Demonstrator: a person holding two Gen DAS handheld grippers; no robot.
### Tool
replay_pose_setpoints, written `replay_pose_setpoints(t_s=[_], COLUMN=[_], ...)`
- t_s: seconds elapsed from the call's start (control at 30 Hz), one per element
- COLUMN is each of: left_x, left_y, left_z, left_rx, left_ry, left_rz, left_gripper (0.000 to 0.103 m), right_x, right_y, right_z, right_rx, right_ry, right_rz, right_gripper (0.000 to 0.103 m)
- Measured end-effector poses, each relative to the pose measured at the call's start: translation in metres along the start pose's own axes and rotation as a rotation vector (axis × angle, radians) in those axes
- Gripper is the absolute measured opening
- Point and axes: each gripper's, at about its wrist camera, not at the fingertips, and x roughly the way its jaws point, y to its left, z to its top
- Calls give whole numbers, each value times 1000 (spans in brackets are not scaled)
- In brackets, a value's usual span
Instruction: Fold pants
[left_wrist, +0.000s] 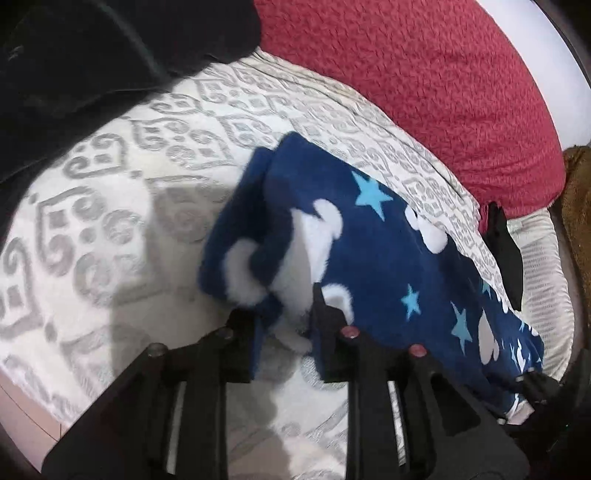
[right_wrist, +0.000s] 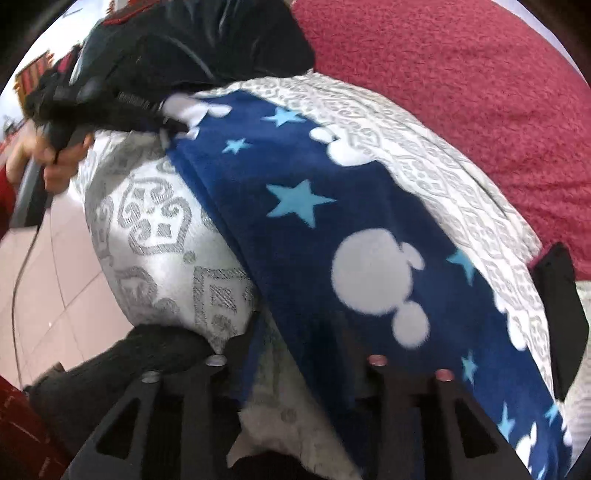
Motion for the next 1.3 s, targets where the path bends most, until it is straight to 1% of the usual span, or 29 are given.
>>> replay_pose_setpoints(t_s=[0.03, 0.07, 0.1, 0.17, 0.23, 0.3, 0.37, 0.43, 0.57, 0.63, 0.73, 0.77, 0.87, 0.97, 1.0, 1.03, 1.07, 1.1, 1.17, 1.2, 1.23, 1.27, 1.3], left_x=[-7, -13, -18, -28, -42, -50, -52, -44, -19, -9, 11, 15, 14, 9, 8, 8, 9, 10, 14, 16, 17, 17, 18], left_y=[-1, -2, -1, -3, -1, -4, -4, -6, -17, -21, -20, -17, -12, -14, -15, -14, -13, -13, -14, -16, -17, -19, -20], left_z=[1, 3, 5, 9, 10, 10, 8, 6, 2, 4, 11, 13, 18, 16, 14, 13, 11, 10, 10, 12, 14, 18, 20], left_rx=[10, 24, 37, 52, 69, 78, 87, 89, 82, 85, 65, 46, -4, 6, 4, 0, -9, -15, -19, -11, -4, 12, 8], left_ry=[-30, -50, -64, -88, -130, -151, -133, -89, -14, 6, 45, 56, 51, 52, 57, 64, 78, 82, 79, 74, 61, 37, 41], left_rz=[28, 52, 73, 103, 128, 117, 71, 24, -25, -25, 35, 38, 27, 46, 53, 57, 48, 38, 41, 48, 54, 47, 36], left_gripper=[35, 40, 41, 41, 41, 41, 41, 41, 41, 41, 40, 34, 32, 32, 33, 39, 48, 53, 53, 49, 35, 9, 8], right_x=[-8, -18, -26, -39, -46, -51, -57, -64, -74, -78, -84, -87, -93, -99, -102, -103, -104, -106, -106, -106, -106, -106, -107], right_y=[-4, -10, -17, -33, -55, -72, -92, -111, -135, -147, -163, -168, -180, -185, -185, -185, -184, -184, -184, -183, -183, -182, -181], right_z=[-1, -3, -4, -11, -23, -38, -58, -76, -102, -112, -125, -130, -147, -162, -166, -170, -172, -176, -181, -182, -182, -182, -181], right_rx=[24, 64, 97, 191, 300, 383, 481, 580, 740, 815, 908, 946, 1054, 1102, 1107, 1109, 1112, 1118, 1130, 1137, 1141, 1141, 1139], right_ry=[-19, -48, -67, -91, -78, -60, -45, -33, -34, -40, -51, -60, -88, -92, -88, -85, -83, -82, -81, -81, -85, -91, -98], right_rz=[2, 5, 6, -6, -31, -43, -49, -61, -78, -89, -111, -108, -70, -65, -73, -78, -80, -82, -79, -75, -69, -63, -60], right_gripper=[56, 60, 66, 69, 69, 69, 69, 69, 69, 69, 69, 69, 69, 69, 69, 69, 69, 69, 69, 69, 69, 69, 69])
